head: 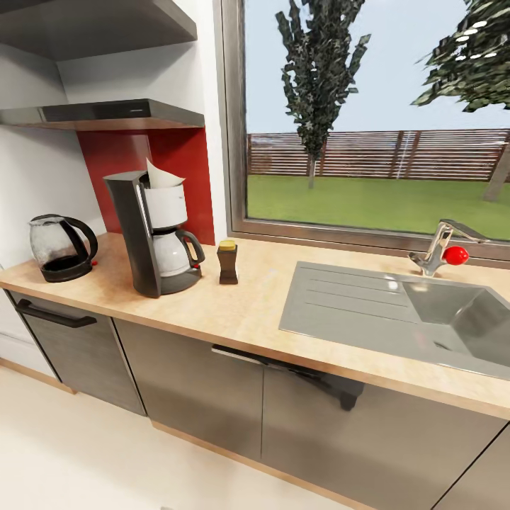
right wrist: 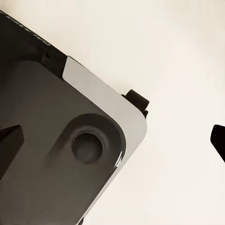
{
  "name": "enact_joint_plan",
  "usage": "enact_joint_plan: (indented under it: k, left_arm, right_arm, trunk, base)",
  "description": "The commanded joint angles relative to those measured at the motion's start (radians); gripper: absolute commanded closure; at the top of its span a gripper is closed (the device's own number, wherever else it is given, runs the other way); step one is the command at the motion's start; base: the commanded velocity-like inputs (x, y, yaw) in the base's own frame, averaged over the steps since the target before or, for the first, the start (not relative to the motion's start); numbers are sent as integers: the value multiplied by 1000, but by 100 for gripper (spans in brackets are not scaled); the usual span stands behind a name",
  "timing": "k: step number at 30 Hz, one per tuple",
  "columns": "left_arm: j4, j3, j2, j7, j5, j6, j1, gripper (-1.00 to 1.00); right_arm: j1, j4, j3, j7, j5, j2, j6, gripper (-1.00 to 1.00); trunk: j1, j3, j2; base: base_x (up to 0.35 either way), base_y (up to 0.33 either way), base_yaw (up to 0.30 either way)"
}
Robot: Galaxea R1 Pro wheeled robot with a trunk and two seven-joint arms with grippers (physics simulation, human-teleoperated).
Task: Set up a coffee station on the kitchen countertop: keep the coffee maker on the countertop, move the bottle of coffee from the kitchen shelf to the counter next to the coffee maker, place a paper coffee filter on top of the coffee maker, put the saucer next to the coffee maker with the coffee cup on the saucer, and place the electric kettle next to the coffee maker.
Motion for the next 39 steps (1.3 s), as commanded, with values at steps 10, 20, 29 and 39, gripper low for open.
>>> enact_joint_plan:
  k: [10, 20, 29, 39]
  left_arm:
    - [0, -9, 0, 1, 5, -9, -1, -100]
    - [0, -9, 0, 1, 4, -9, -1, -100]
    - [0, -9, 0, 1, 5, -9, -1, -100]
    - [0, -8, 0, 1, 5, -9, -1, -100]
  right_arm:
    - [-1, 2, -2, -2, 10, 0, -7, -100]
    - [-1, 2, -2, -2, 10, 0, -7, -100]
    - [-1, 2, -2, -2, 10, 0, -7, -100]
    - [-1, 2, -2, -2, 10, 0, -7, -100]
  trunk:
    - [0, -1, -1]
    - [0, -1, -1]
    - [0, -1, -1]
    - [0, -1, -1]
  base:
    - [0, 0, 0]
    - [0, 0, -100]
    - [0, 0, -258]
    - [0, 0, -271]
